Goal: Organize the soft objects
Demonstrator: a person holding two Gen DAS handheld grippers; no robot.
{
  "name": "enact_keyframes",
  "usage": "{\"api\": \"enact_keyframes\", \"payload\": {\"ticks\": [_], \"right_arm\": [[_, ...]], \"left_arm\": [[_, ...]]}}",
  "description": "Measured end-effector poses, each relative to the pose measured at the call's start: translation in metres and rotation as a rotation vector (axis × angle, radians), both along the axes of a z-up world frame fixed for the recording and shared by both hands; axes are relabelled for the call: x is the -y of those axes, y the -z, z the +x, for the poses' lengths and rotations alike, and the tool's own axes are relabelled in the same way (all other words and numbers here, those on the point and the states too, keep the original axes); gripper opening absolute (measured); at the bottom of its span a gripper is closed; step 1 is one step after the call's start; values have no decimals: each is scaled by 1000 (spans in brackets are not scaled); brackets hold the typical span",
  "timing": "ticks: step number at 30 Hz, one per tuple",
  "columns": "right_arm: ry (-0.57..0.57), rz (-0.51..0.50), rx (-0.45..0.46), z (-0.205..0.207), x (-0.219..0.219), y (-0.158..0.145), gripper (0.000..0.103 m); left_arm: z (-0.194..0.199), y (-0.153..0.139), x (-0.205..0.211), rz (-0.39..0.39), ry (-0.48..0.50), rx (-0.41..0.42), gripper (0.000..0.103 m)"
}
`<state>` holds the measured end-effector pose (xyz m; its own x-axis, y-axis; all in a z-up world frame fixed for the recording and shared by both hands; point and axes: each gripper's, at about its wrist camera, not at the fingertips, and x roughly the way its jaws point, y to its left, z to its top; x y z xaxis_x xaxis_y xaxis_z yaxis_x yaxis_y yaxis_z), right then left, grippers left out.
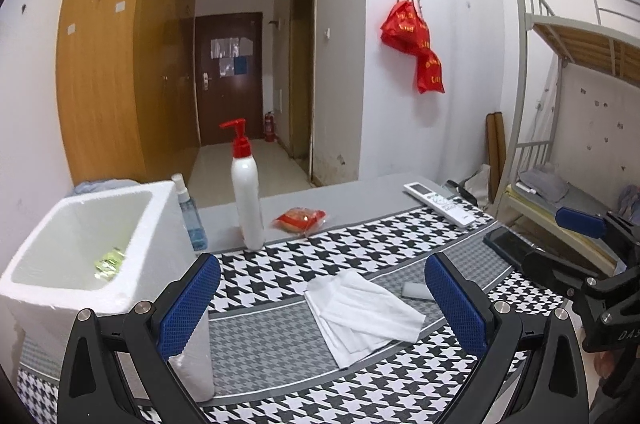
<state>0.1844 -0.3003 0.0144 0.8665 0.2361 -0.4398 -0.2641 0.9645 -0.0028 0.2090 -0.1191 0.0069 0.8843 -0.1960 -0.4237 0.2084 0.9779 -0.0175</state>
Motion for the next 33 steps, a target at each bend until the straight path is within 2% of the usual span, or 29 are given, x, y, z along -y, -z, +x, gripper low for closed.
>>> {"api": "enact_keyframes", "payload": {"ticks": [8,17,24,33], "right_arm": [[-21,-21,-60,23,7,17,101],[-67,-34,-103,37,11,32,101],[-65,-48,-169,48,22,51,101],[-59,-54,-210,62,34,64,101]], "left_arm": [[18,21,11,13,-32,-73,102],[27,37,20,28,-66,-114,102],[38,50,29,45,-69,-165,102],[56,72,42,73,-88,-238,102]]}}
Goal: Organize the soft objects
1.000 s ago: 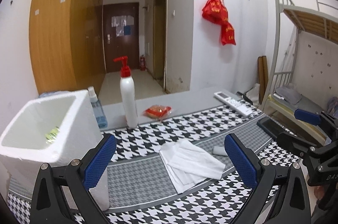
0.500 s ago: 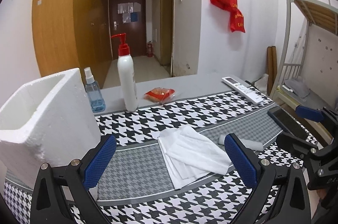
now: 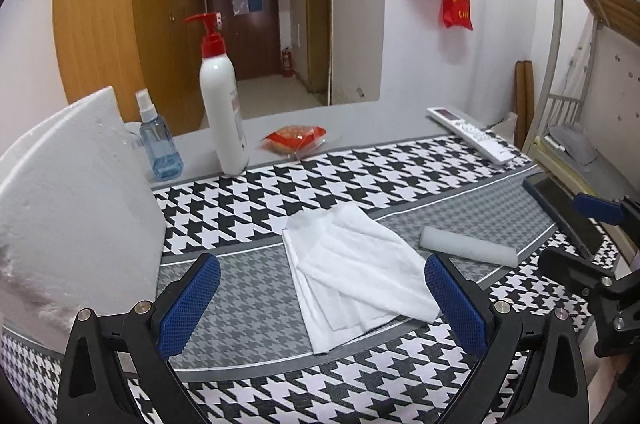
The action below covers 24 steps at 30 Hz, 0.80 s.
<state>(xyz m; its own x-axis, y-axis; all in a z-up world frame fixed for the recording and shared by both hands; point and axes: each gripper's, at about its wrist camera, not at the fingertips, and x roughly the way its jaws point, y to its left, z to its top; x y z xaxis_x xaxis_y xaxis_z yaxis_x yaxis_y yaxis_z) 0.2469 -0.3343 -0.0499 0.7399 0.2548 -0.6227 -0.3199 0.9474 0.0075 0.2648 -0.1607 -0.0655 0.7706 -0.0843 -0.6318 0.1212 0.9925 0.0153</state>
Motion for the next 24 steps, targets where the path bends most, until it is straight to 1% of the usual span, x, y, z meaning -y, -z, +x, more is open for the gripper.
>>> {"api": "enact_keyframes", "payload": {"ticks": [6,10,15,24], "right_arm": [[-2,-1,-29,9,5,8,101],[-4,-9,-45,14,6,13,101],[-19,-10,-52,18,6,16,101],[-42,-27,-86,27,6,25,101]], "left_arm": [[12,10,9,20,-6,-38,102],[21,20,16,17,9,-77,102],[28,26,21,38,-5,-104,102],[36,36,27,45,1,-147,102]]}}
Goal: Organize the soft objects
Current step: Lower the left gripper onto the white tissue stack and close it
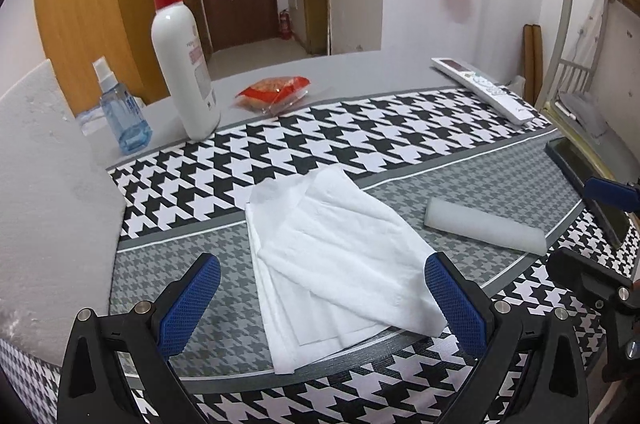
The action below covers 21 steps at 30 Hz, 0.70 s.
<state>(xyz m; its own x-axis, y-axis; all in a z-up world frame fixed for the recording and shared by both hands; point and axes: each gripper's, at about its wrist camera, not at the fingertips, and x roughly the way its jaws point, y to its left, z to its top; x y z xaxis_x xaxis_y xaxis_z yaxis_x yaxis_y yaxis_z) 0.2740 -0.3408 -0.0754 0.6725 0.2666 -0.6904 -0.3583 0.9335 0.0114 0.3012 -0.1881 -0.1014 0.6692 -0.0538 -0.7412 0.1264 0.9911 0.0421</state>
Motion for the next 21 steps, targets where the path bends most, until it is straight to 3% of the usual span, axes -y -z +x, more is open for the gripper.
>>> {"api": "enact_keyframes", "payload": {"ticks": [10,21], "right_arm": [[-68,-66,-4,5,-8,8,101],[-130,-171,-53,22,-18,24,71]], "left_arm": [[6,6,4,2,9,-28,102],[11,14,2,3,2,-58,102]]}}
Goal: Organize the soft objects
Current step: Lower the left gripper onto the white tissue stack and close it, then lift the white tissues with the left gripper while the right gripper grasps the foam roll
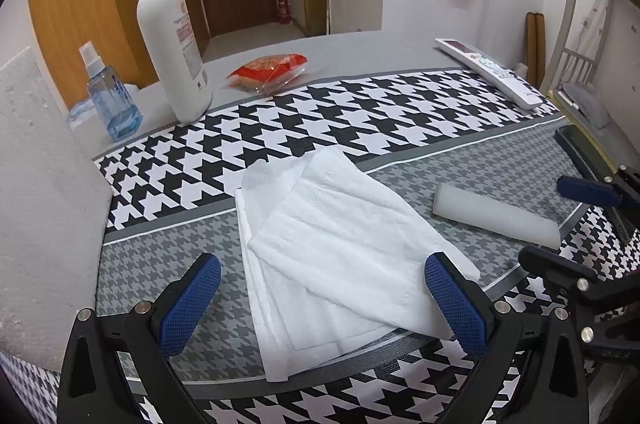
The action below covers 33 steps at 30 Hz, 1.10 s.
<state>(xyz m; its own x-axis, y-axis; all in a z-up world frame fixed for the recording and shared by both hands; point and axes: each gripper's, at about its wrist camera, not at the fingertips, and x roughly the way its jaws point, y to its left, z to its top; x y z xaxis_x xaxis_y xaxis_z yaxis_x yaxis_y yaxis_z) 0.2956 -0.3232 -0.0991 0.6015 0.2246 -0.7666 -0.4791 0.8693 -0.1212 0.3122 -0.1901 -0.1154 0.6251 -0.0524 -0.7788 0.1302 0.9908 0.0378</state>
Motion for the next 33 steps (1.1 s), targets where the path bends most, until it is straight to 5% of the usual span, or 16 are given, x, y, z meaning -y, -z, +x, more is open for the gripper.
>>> {"api": "enact_keyframes", "payload": {"ticks": [3,14,16,20,23,33], "right_arm": [[-5,-4,-6,1,0,3,57],[-63,-24,-12,-2,-7,2,41],[-78,-39,-13,-2,-9,2,39],[-106,-59,-21,-2,-13,2,32],[-116,-80,-14,-3,-14,2,26],[-101,8,-16,-11,1,-14,12]], "left_arm": [[1,2,0,-6,3,-12,100],[1,8,0,-51,29,-52,82],[0,6,-3,-54,24,-48,71],[-2,1,-10,-52,19,-14,32],[-4,0,-10,-55,48,0,19],[-18,-15,-16,-115,98,71,12]]}}
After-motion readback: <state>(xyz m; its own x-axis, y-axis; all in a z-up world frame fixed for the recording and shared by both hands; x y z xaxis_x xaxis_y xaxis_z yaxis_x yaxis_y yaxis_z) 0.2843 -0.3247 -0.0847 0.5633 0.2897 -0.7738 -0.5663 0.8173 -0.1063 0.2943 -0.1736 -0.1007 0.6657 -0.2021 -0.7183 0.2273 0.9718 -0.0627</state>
